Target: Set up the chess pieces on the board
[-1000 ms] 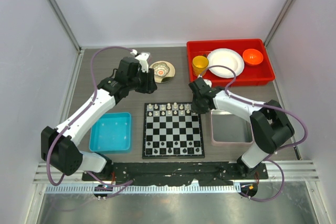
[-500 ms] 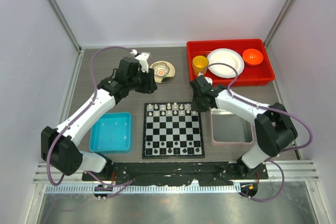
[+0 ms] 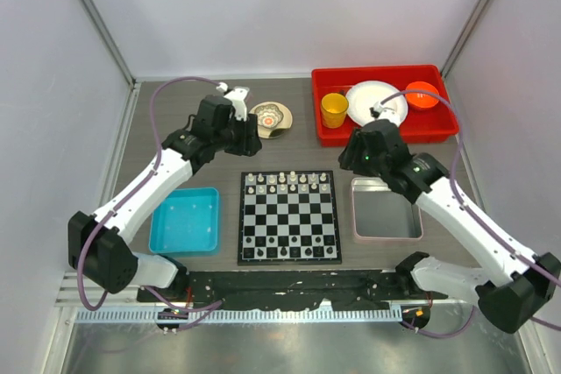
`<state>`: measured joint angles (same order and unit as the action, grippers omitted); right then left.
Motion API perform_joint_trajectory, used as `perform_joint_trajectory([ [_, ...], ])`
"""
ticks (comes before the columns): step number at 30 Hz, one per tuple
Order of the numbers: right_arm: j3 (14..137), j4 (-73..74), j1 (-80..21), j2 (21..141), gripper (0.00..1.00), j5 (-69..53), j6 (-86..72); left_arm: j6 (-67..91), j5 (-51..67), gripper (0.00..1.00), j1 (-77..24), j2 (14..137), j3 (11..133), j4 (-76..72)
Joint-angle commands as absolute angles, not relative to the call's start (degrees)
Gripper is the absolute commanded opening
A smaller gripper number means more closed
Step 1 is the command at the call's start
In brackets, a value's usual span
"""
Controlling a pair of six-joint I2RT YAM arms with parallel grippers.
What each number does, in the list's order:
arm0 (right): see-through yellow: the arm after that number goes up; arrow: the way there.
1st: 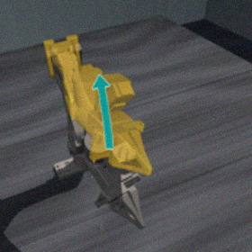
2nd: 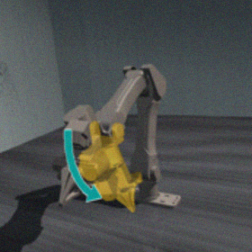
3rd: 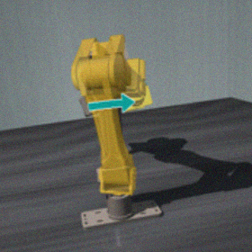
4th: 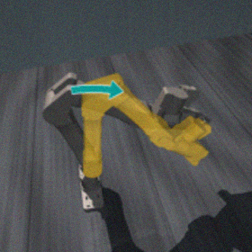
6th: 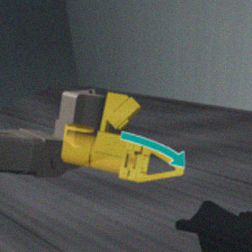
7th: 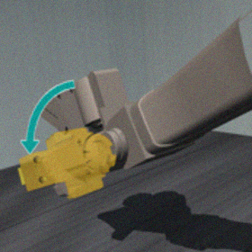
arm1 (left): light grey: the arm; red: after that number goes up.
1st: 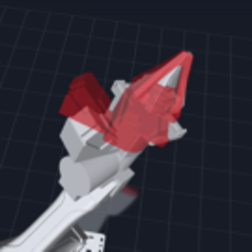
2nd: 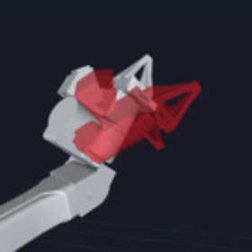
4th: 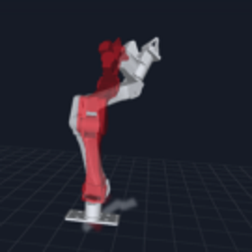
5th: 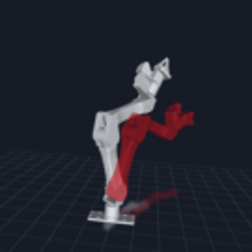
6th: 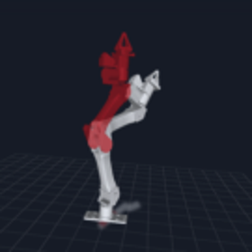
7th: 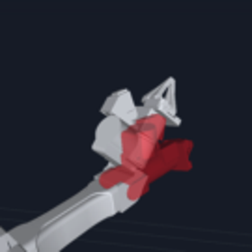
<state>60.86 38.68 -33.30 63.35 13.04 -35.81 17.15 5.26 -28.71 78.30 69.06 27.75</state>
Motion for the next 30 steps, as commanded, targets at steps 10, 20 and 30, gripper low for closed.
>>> perform_joint_trajectory([
  [10, 58.19, 46.14, -15.03, 46.07, 0.64, 9.22, -32.78, 19.85, -5.88, 0.86, -25.06, 63.03, 64.96, 36.03],
  [20, 52.83, 49.48, -14.41, 38.42, 0.84, 17.75, -37.0, 24.08, -18.27, 1.0, -23.64, 42.73, 53.27, 41.31],
  [30, 50.19, 50.36, -14.33, 31.2, 0.91, 22.14, -39.9, 23.03, -21.62, 1.0, -23.73, 28.57, 47.9, 39.38],
])
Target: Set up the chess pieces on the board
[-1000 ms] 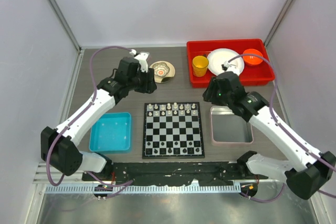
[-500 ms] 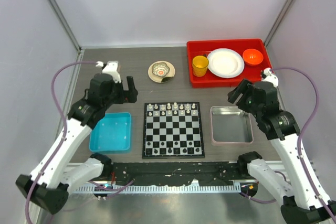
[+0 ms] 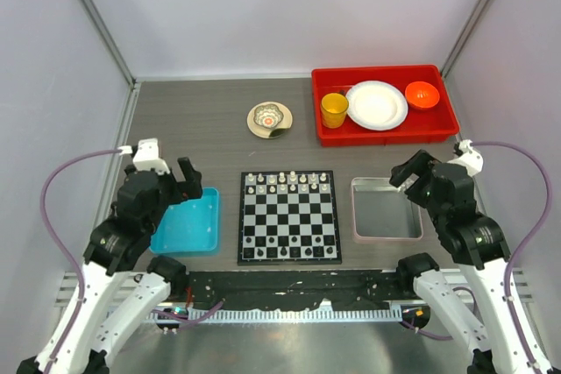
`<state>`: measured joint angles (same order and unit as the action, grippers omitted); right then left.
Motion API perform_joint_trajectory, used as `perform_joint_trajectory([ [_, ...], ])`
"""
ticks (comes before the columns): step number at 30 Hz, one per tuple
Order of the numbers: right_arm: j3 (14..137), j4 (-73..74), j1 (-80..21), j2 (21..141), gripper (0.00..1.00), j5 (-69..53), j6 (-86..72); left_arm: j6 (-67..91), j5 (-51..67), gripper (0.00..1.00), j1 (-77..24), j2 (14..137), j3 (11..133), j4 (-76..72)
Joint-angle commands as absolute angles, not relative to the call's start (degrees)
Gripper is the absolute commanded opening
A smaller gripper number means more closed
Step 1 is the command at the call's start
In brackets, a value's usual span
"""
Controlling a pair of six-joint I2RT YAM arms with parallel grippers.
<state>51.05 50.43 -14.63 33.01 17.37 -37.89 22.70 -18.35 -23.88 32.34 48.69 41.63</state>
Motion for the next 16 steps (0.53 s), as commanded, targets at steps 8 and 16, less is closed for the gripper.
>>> perform_joint_trajectory([
  [8, 49.39, 51.94, -14.41, 30.76, 0.93, 22.5, -42.27, 23.03, -21.36, 1.0, -23.64, 29.09, 48.25, 39.55],
  [16, 49.57, 52.03, -14.41, 29.44, 0.94, 22.76, -42.63, 23.2, -21.8, 1.0, -23.64, 30.41, 48.87, 39.99],
])
